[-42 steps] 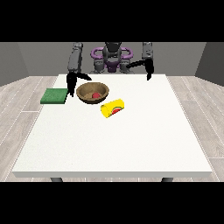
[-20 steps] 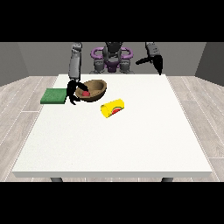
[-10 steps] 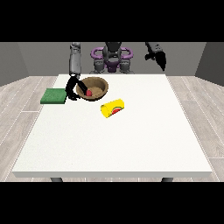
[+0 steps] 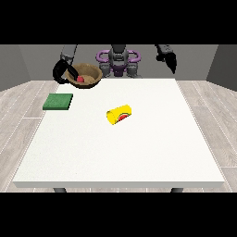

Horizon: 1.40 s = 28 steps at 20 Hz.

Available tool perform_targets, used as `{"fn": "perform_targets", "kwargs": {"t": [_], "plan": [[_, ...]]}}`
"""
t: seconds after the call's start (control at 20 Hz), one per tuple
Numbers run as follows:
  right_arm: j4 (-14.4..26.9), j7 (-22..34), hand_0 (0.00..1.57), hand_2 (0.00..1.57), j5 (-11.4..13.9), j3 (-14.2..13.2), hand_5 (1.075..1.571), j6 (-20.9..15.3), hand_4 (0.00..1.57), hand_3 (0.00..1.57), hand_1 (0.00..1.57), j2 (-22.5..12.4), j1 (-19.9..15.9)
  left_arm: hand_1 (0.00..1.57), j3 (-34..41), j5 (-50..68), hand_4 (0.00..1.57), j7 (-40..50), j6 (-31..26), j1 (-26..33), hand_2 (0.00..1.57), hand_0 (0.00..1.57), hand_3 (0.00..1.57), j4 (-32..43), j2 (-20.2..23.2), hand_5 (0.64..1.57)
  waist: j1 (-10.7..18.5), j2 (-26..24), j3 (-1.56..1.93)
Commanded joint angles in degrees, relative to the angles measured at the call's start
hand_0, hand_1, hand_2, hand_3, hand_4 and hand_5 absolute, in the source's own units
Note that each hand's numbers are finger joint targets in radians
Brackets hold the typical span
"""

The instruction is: Pick the cup and pour the ball into the bowl, then pick the bowl and place it on the pad

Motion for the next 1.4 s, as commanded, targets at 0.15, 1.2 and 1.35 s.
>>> {"fn": "perform_targets", "kwargs": {"t": [0.15, 1.2, 1.35], "plan": [[-0.5, -3.2, 1.57, 1.57, -2.4, -4.5, 1.570, 6.8, 0.88, 0.22, 1.57, -9.3, 1.3, 0.00, 0.0, 0.4, 1.02, -3.0, -1.7, 0.5, 0.00, 0.00, 0.00, -3.1, 0.1, 1.431, 1.6, 6.4, 0.16], [0.8, -13.9, 1.57, 1.57, -8.6, -14.2, 1.566, 8.9, 0.75, 0.00, 1.57, -16.5, 0.1, 0.00, 23.4, 17.3, 1.19, -10.8, -22.2, -4.7, 0.00, 0.00, 0.00, 9.6, 26.1, 1.557, 3.7, 18.5, 0.14], [2.1, -10.8, 1.57, 1.57, -8.3, -15.8, 1.560, 3.9, 0.00, 0.71, 1.57, -17.3, 0.9, 0.00, 23.9, 18.3, 1.19, -8.9, -23.4, -4.8, 0.00, 0.00, 0.00, 10.7, 27.3, 1.558, 2.8, 17.4, 0.12]]}}
